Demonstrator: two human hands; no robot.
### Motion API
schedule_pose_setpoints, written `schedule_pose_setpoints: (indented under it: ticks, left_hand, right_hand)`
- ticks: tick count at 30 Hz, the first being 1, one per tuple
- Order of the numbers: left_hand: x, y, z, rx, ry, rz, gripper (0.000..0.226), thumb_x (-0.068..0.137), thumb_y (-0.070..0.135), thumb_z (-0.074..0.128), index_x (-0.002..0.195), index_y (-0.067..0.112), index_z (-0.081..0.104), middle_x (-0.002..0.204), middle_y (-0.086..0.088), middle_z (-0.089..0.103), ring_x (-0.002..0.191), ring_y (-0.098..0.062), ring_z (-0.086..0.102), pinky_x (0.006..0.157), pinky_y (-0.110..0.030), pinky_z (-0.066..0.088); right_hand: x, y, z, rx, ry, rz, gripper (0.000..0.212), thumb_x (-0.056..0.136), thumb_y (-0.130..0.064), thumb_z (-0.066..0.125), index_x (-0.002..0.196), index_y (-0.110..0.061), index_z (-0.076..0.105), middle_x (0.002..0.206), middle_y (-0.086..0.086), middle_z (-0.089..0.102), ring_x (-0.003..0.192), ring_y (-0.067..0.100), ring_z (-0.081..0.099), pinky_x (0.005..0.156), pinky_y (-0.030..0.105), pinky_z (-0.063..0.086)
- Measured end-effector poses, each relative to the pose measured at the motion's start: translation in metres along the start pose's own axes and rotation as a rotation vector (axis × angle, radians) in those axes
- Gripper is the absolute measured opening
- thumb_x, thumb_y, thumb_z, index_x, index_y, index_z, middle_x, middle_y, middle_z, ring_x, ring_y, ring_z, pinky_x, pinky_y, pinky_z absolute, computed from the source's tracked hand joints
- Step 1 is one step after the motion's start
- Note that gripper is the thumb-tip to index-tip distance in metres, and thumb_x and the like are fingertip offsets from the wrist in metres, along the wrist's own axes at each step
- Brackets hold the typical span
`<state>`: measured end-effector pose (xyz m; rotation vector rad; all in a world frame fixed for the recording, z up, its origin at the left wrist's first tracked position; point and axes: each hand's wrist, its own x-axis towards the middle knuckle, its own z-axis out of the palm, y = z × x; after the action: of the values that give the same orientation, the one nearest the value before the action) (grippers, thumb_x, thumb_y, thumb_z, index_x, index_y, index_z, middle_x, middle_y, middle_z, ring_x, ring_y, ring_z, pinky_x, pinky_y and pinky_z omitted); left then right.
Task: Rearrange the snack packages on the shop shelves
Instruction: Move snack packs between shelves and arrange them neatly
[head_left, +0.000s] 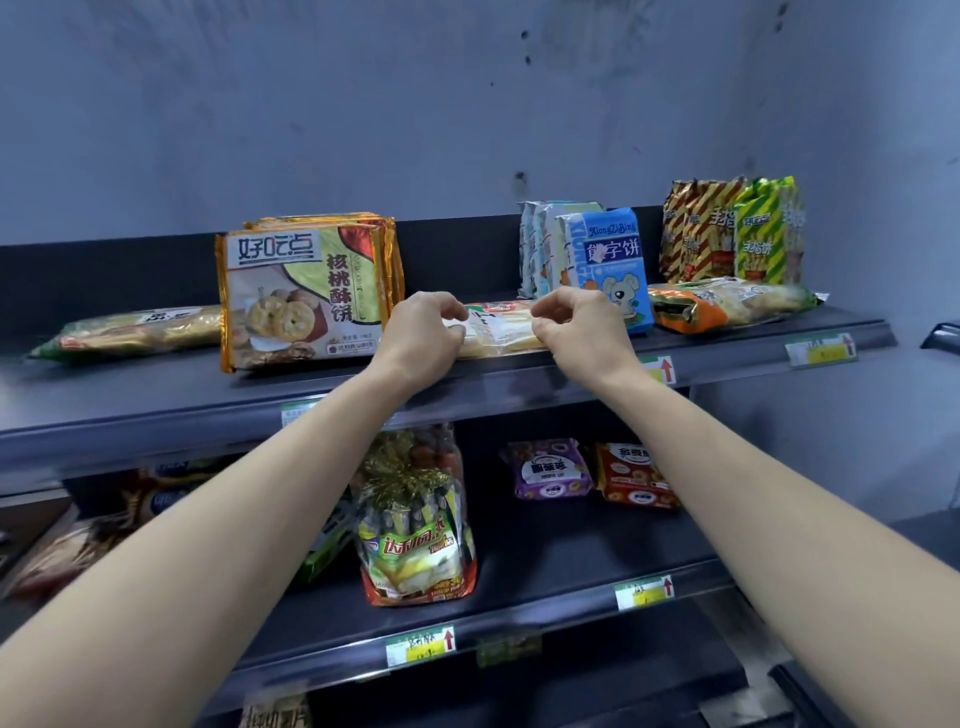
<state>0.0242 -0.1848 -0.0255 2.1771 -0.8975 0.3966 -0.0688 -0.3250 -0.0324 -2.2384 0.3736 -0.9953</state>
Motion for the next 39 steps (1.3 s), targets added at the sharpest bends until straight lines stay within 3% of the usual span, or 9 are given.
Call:
schedule_pose_setpoints:
  ticks: [2,7,11,14,20,25,28,32,39]
  left_hand:
    - [-0.004,0.004,-0.003,-0.036,0.038,0.042,0.022,0.090,0.010,0.054,0.107,0.012,0.066,0.117,-0.004,0.065,0.111,-0.015,0.055,0.089,-0.018,0.034]
    - [-0.022,0.027,0.002,-0.187,0.076,0.177,0.020,0.088,0.007,0.054,0.099,0.014,0.069,0.100,0.002,0.068,0.092,-0.007,0.059,0.080,-0.011,0.042]
    - [-0.046,0.042,0.022,-0.307,-0.065,0.276,0.017,0.084,0.006,0.056,0.090,0.014,0.069,0.084,0.006,0.065,0.070,-0.001,0.055,0.063,-0.002,0.038]
    - [-0.065,0.039,0.048,-0.318,-0.201,0.298,0.017,0.084,0.008,0.056,0.091,0.018,0.069,0.083,0.008,0.065,0.069,0.002,0.055,0.061,-0.003,0.039]
    - [-0.076,0.000,0.111,-0.223,-0.450,0.130,0.021,0.083,0.006,0.057,0.099,0.010,0.069,0.098,-0.001,0.068,0.086,-0.010,0.057,0.073,-0.014,0.038]
    - [-0.073,-0.039,0.163,-0.157,-0.537,-0.079,0.021,0.088,0.011,0.058,0.107,0.008,0.066,0.110,-0.007,0.066,0.099,-0.018,0.058,0.080,-0.019,0.038]
    - [-0.069,-0.057,0.193,-0.126,-0.567,-0.166,0.024,0.090,0.011,0.056,0.112,0.007,0.064,0.120,-0.011,0.063,0.109,-0.023,0.057,0.083,-0.020,0.037]
    - [-0.055,-0.073,0.230,-0.177,-0.523,-0.291,0.027,0.092,0.008,0.053,0.118,0.005,0.062,0.134,-0.015,0.054,0.124,-0.026,0.050,0.088,-0.018,0.035]
    - [-0.037,-0.093,0.288,-0.118,-0.486,-0.483,0.022,0.092,0.017,0.054,0.108,0.006,0.063,0.115,-0.013,0.063,0.106,-0.028,0.058,0.077,-0.027,0.041]
  right_hand:
    - [-0.002,0.000,0.000,0.004,0.007,0.009,0.012,0.088,-0.012,0.061,0.096,-0.011,0.068,0.084,-0.004,0.060,0.079,0.008,0.055,0.060,0.008,0.037]
    - [-0.018,0.004,-0.004,0.005,0.020,0.060,0.010,0.086,-0.011,0.061,0.093,-0.012,0.069,0.082,-0.001,0.063,0.076,0.011,0.058,0.070,0.019,0.042]
    - [-0.042,0.018,-0.016,0.005,0.016,0.109,0.009,0.084,-0.009,0.060,0.085,-0.015,0.067,0.073,0.001,0.065,0.064,0.012,0.061,0.064,0.022,0.050]
    - [-0.062,0.037,-0.022,0.000,-0.049,0.184,0.011,0.083,-0.003,0.059,0.083,-0.012,0.067,0.071,0.003,0.065,0.057,0.013,0.060,0.060,0.023,0.050]
    - [-0.088,0.093,-0.012,-0.118,-0.122,0.347,0.012,0.082,-0.008,0.062,0.081,-0.017,0.068,0.064,-0.007,0.060,0.059,0.008,0.057,0.057,0.015,0.045]
    - [-0.092,0.154,0.008,-0.024,-0.220,0.534,0.005,0.085,-0.010,0.065,0.088,-0.014,0.066,0.072,0.000,0.062,0.070,0.018,0.061,0.082,0.040,0.055]
    - [-0.085,0.190,0.026,-0.017,-0.308,0.575,0.014,0.086,-0.012,0.065,0.099,-0.008,0.066,0.088,0.007,0.062,0.084,0.022,0.058,0.089,0.040,0.052]
    - [-0.066,0.232,0.051,-0.035,-0.426,0.570,0.027,0.088,-0.014,0.063,0.111,-0.001,0.064,0.093,0.006,0.056,0.085,0.018,0.050,0.075,0.025,0.039]
    - [-0.034,0.282,0.089,-0.074,-0.599,0.552,0.039,0.091,-0.019,0.059,0.125,0.000,0.052,0.118,0.010,0.058,0.100,0.022,0.054,0.062,0.019,0.034]
